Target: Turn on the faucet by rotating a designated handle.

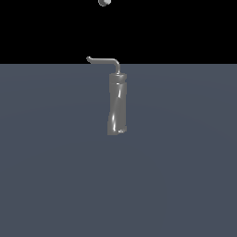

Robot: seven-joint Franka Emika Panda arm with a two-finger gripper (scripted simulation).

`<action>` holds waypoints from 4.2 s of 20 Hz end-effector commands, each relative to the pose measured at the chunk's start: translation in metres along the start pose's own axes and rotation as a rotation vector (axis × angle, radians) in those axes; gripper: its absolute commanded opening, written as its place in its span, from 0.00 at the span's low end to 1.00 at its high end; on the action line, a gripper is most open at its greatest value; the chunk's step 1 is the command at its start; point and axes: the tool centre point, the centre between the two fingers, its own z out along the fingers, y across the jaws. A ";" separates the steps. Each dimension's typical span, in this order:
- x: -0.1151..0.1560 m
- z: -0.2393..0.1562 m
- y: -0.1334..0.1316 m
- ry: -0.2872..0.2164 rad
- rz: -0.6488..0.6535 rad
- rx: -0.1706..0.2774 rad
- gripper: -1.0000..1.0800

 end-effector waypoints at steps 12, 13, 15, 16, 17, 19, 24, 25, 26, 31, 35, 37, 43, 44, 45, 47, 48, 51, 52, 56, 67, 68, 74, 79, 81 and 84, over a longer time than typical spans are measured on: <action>0.031 0.058 -0.071 0.037 0.351 -0.012 0.00; 0.033 0.062 -0.076 0.042 0.377 -0.012 0.00; 0.036 0.072 -0.086 0.052 0.426 -0.013 0.00; 0.038 0.077 -0.091 0.058 0.451 -0.014 0.00; 0.040 0.082 -0.095 0.064 0.475 -0.014 0.00; 0.042 0.092 -0.104 0.075 0.520 -0.013 0.00; 0.047 0.111 -0.122 0.101 0.607 -0.011 0.00; 0.047 0.114 -0.124 0.105 0.621 -0.010 0.00; 0.048 0.117 -0.127 0.109 0.633 -0.010 0.00; 0.049 0.127 -0.136 0.124 0.676 -0.007 0.00; 0.050 0.130 -0.138 0.129 0.690 -0.006 0.00; 0.050 0.131 -0.139 0.129 0.691 -0.006 0.00; 0.045 0.131 -0.134 0.129 0.690 -0.006 0.00; 0.044 0.131 -0.132 0.129 0.690 -0.006 0.00; 0.042 0.131 -0.130 0.129 0.690 -0.006 0.00; 0.039 0.131 -0.127 0.129 0.690 -0.006 0.00; 0.037 0.132 -0.125 0.129 0.690 -0.006 0.00; 0.033 0.132 -0.120 0.129 0.690 -0.006 0.00; 0.031 0.132 -0.119 0.129 0.690 -0.006 0.00; 0.025 0.133 -0.112 0.129 0.690 -0.006 0.00; 0.006 0.134 -0.091 0.129 0.690 -0.006 0.00; 0.004 0.134 -0.089 0.129 0.690 -0.006 0.00; 0.003 0.133 -0.083 0.133 0.693 0.000 0.00; 0.003 0.133 -0.068 0.132 0.692 -0.002 0.00; 0.002 0.132 -0.062 0.132 0.692 -0.002 0.00; 0.002 0.132 -0.053 0.131 0.692 -0.002 0.00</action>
